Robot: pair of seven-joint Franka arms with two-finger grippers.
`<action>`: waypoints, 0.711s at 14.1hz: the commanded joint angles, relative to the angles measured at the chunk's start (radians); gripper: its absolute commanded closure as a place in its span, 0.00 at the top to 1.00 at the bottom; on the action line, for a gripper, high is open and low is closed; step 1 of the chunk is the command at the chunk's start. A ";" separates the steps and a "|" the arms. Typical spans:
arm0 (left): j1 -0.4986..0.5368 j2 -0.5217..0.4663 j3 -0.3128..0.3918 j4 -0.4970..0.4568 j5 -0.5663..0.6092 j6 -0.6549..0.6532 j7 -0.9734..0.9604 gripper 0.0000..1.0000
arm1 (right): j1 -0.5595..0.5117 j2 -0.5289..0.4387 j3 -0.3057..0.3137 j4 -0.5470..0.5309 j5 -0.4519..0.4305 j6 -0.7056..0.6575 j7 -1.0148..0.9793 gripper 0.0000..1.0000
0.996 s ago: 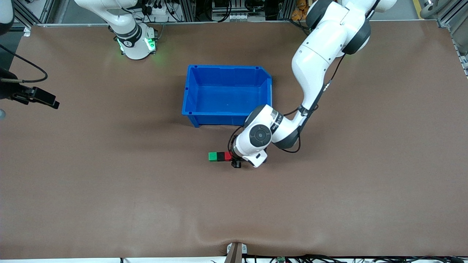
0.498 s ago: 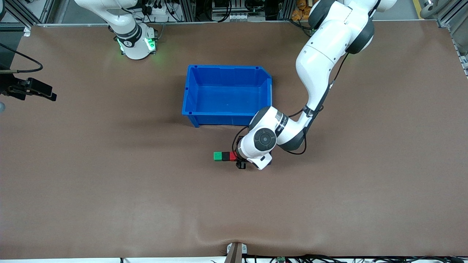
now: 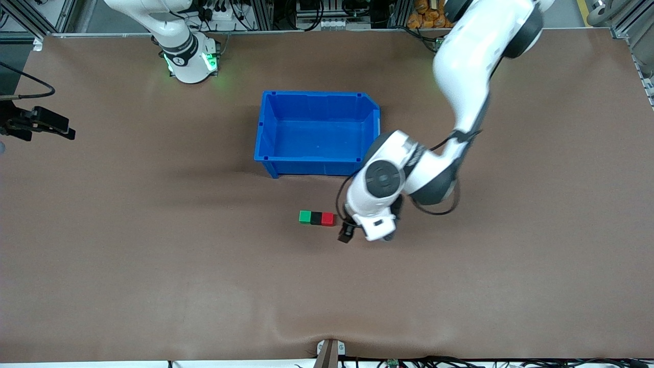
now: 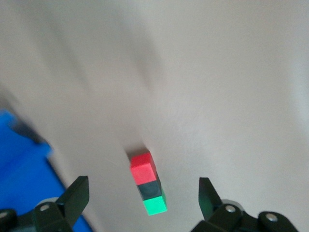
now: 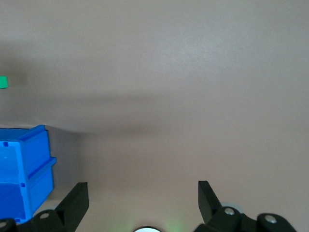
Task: Attach green and red cubes to black cube
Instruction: 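Open the left gripper and lift it away from the cubes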
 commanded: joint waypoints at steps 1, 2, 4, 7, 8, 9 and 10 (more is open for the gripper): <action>0.089 -0.167 -0.002 -0.057 0.024 -0.134 0.146 1.00 | -0.013 0.003 0.010 0.007 0.031 0.008 0.038 1.00; 0.126 -0.209 -0.008 -0.057 0.024 -0.179 0.225 1.00 | -0.010 0.003 0.012 0.006 0.028 0.010 0.064 1.00; 0.180 -0.284 -0.004 -0.057 0.024 -0.327 0.479 1.00 | -0.009 0.006 0.013 0.004 0.019 0.013 0.070 1.00; 0.290 -0.379 -0.005 -0.061 0.024 -0.444 0.805 1.00 | -0.009 0.006 0.013 -0.007 0.028 0.013 0.070 1.00; 0.324 -0.404 -0.007 -0.063 0.022 -0.472 0.892 1.00 | -0.010 0.006 0.013 -0.005 0.023 0.017 0.070 1.00; 0.352 -0.424 -0.005 -0.064 0.022 -0.507 0.981 1.00 | -0.009 0.006 0.013 -0.005 0.017 0.031 0.069 1.00; 0.378 -0.442 -0.004 -0.069 0.024 -0.542 1.048 1.00 | -0.010 0.006 0.013 -0.005 0.014 0.039 0.064 1.00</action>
